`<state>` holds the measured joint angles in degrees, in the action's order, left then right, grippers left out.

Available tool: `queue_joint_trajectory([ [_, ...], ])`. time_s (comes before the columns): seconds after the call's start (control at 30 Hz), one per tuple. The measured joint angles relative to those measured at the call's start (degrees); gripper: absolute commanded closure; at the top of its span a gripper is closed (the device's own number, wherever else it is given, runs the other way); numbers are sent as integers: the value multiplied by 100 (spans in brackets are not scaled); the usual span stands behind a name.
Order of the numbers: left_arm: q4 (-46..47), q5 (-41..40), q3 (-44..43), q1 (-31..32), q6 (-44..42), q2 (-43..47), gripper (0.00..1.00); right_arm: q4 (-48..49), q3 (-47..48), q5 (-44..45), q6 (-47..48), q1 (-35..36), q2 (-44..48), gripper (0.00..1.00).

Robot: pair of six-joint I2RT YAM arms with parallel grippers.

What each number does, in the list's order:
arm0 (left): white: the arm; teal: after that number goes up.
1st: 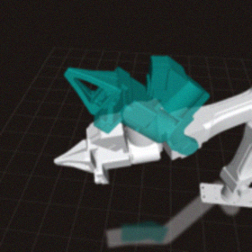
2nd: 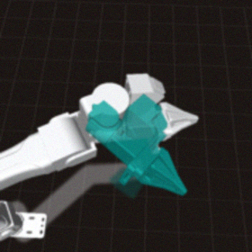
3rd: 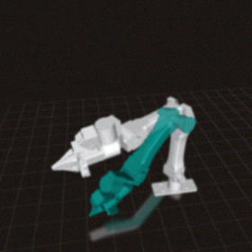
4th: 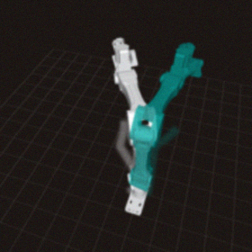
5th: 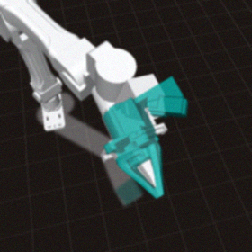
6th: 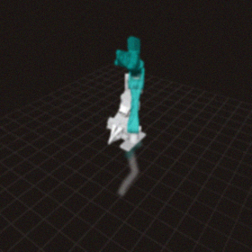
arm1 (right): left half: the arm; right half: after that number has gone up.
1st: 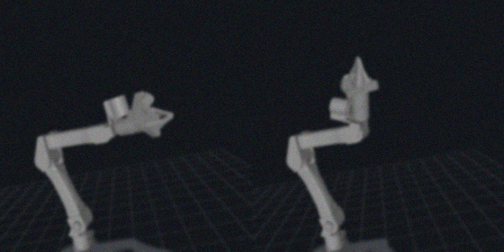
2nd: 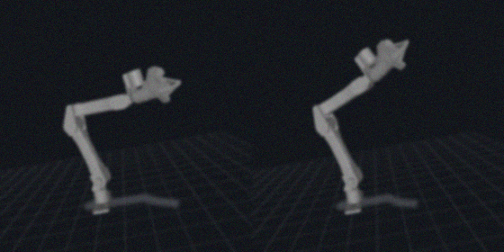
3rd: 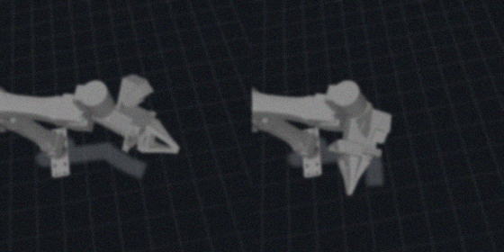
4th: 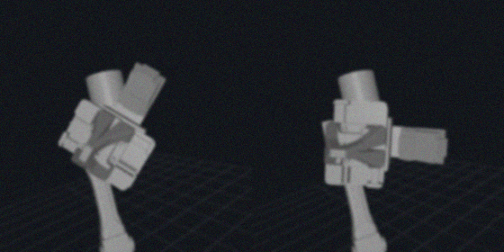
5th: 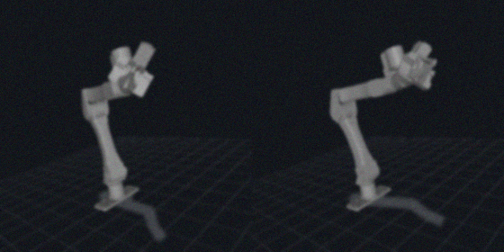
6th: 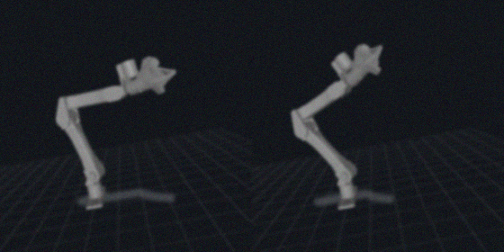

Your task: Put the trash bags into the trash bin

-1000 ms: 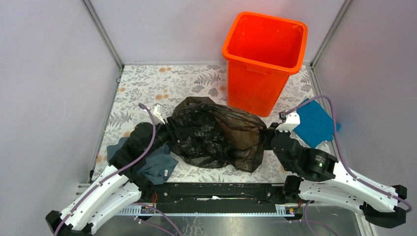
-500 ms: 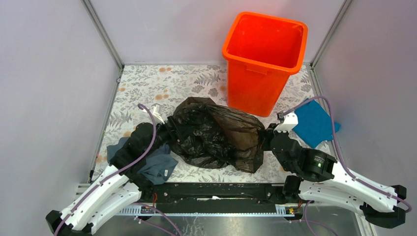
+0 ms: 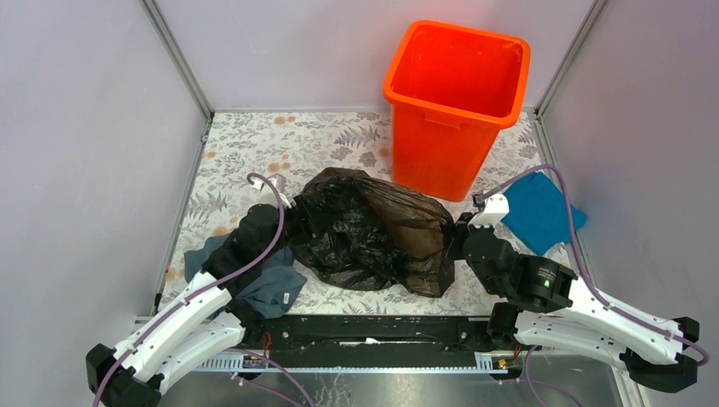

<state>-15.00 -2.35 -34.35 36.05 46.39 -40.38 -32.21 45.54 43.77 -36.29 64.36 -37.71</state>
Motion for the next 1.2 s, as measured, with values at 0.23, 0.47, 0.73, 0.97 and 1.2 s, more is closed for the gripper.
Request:
queue_joint_trajectory([
  [0.23,452,-48,42,0,-28,-210,89,157,-105,-57,44,0,11,100],
  [0.47,-203,-529,-98,-223,-195,-721,100,387,-820,-186,39,0,-251,100],
  [0.73,-1690,24,-2100,-2194,-920,-2057,100,914,745,-820,1137,-608,-2986,100],
  [0.97,-2210,433,-8343,-3117,-1617,-3873,100,341,7073,-1685,2669,-929,-5921,99],
  [1.2,284,1309,-5587,-3080,-1692,-741,100,2299,5504,-2811,3383,-931,-3672,100],
])
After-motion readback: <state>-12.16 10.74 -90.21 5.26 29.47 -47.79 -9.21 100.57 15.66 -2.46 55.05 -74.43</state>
